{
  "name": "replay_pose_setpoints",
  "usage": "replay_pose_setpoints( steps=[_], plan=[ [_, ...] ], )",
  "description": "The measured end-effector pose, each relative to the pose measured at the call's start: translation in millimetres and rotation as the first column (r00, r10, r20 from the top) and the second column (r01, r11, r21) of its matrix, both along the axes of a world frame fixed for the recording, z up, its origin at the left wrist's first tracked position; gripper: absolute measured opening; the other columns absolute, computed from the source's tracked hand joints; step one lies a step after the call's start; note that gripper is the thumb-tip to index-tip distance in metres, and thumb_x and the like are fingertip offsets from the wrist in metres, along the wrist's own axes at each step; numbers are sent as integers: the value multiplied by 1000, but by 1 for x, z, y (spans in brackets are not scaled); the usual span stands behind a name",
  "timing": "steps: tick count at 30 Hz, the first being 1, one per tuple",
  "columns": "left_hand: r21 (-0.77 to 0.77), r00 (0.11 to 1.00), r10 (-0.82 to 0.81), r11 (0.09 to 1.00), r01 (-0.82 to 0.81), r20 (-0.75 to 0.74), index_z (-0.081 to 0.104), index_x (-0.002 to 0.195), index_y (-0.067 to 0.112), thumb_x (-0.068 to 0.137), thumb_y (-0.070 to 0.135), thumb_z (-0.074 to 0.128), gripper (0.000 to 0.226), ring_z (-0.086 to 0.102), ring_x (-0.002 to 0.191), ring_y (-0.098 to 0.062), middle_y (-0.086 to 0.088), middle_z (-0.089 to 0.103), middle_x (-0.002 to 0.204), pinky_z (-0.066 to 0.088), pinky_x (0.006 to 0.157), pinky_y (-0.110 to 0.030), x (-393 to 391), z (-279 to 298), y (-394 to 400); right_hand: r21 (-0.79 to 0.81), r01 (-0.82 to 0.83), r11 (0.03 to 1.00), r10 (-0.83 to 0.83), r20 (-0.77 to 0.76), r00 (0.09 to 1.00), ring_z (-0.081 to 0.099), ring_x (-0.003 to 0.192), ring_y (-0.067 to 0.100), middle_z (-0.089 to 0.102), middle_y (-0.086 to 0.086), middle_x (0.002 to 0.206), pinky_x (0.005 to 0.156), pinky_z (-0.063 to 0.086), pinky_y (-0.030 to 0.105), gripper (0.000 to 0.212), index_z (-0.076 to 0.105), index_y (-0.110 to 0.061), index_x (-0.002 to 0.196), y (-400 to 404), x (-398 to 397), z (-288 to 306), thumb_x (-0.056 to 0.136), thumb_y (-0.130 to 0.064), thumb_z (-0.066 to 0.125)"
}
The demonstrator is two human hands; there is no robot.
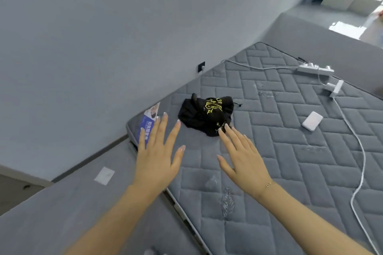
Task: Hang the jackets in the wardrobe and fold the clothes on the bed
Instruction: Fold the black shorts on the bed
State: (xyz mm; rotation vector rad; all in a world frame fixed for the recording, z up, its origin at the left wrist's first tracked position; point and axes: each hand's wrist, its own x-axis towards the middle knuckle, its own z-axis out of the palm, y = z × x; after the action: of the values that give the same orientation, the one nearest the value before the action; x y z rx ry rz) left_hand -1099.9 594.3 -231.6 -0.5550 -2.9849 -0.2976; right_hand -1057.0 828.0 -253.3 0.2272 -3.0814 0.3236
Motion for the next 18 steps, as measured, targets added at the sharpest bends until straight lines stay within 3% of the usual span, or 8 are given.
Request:
replay_pose_setpoints(
  steps=[4,11,13,18],
  plan=[
    [54,990,-86,995,81,108,16,155,29,101,47,38,61,-8,149,-13,3,-4,163,-1,120,-45,-94,-74,29,-49,127,991,-121,111,986,9,150,16,5,0,163,121,15,35,66,7,-21,156,22,-61,-68,101,-47,34],
    [21,899,-242,968,252,365,6,156,29,101,50,32,65,-9,150,-14,1,-8,164,-3,121,-42,-259,-242,66,-155,413,898,-352,312,882,16,148,19,11,1,162,119,23,36,67,15,-18,155,34,-187,-227,100,-40,46],
    [18,874,-277,955,295,399,8,156,27,101,49,36,66,-6,151,-16,0,-5,165,0,122,-43,-298,-291,76,-273,548,791,-444,360,820,16,148,18,13,0,162,119,23,34,73,15,-18,155,37,-223,-278,97,-40,53],
    [79,868,-325,944,320,375,5,156,27,91,51,57,87,-3,151,-27,-4,0,164,8,117,-59,-380,-395,110,-561,763,321,-688,414,595,15,146,20,17,0,161,120,14,33,99,9,-15,155,52,-301,-384,84,-41,72]
  ],
)
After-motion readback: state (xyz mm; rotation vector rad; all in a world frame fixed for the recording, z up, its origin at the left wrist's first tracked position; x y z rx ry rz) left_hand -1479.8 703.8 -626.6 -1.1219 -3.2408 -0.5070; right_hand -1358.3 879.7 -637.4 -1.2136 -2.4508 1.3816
